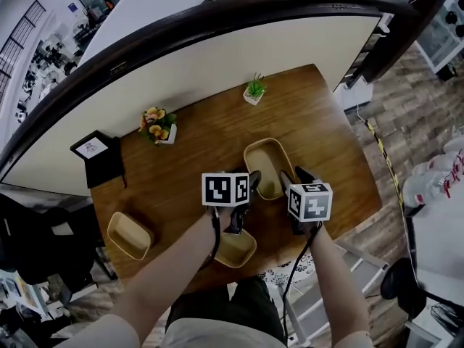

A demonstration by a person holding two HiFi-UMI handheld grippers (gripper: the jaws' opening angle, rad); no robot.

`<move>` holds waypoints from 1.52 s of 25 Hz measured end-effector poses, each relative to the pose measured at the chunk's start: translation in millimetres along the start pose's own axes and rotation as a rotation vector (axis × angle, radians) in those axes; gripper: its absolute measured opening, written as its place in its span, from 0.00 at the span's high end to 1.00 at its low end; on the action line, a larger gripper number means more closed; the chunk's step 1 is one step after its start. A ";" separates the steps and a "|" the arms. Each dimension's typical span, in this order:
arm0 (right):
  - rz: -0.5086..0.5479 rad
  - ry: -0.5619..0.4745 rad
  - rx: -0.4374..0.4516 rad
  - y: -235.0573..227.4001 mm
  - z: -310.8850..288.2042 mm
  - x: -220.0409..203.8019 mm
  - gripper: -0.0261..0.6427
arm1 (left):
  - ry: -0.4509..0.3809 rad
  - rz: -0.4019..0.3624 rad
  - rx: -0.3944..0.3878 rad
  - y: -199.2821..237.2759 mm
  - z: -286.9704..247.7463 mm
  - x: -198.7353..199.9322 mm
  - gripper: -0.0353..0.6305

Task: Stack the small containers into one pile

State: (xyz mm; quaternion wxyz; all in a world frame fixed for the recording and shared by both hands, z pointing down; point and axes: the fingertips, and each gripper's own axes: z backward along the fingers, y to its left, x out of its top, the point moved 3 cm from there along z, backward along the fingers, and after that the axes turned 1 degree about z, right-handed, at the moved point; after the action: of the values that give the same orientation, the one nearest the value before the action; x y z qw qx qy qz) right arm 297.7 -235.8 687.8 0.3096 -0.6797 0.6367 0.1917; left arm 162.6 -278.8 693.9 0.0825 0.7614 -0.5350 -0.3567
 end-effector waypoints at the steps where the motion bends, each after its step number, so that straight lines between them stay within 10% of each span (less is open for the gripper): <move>1: 0.000 0.002 -0.004 -1.5 -0.2 -2.0 0.70 | 0.001 -0.006 0.005 1.2 -1.1 -1.0 0.61; 10: -0.011 -0.009 0.023 2.1 16.1 -2.6 0.92 | -0.036 -0.041 -0.033 -17.1 7.6 2.9 0.88; 27: 0.065 -0.367 0.027 78.5 201.0 132.2 0.91 | -0.367 -0.303 -0.210 -118.3 211.5 98.5 0.89; 38: 0.109 -0.535 0.062 149.6 321.7 146.6 0.91 | -0.541 -0.509 -0.263 -159.7 340.1 72.3 0.87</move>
State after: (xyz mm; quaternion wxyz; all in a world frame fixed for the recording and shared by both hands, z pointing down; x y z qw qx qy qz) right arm 210.4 -131.0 329.0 0.4767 -0.5597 0.5736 0.3613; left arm 81.0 -188.7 331.0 -0.0559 0.7313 -0.2812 -0.6188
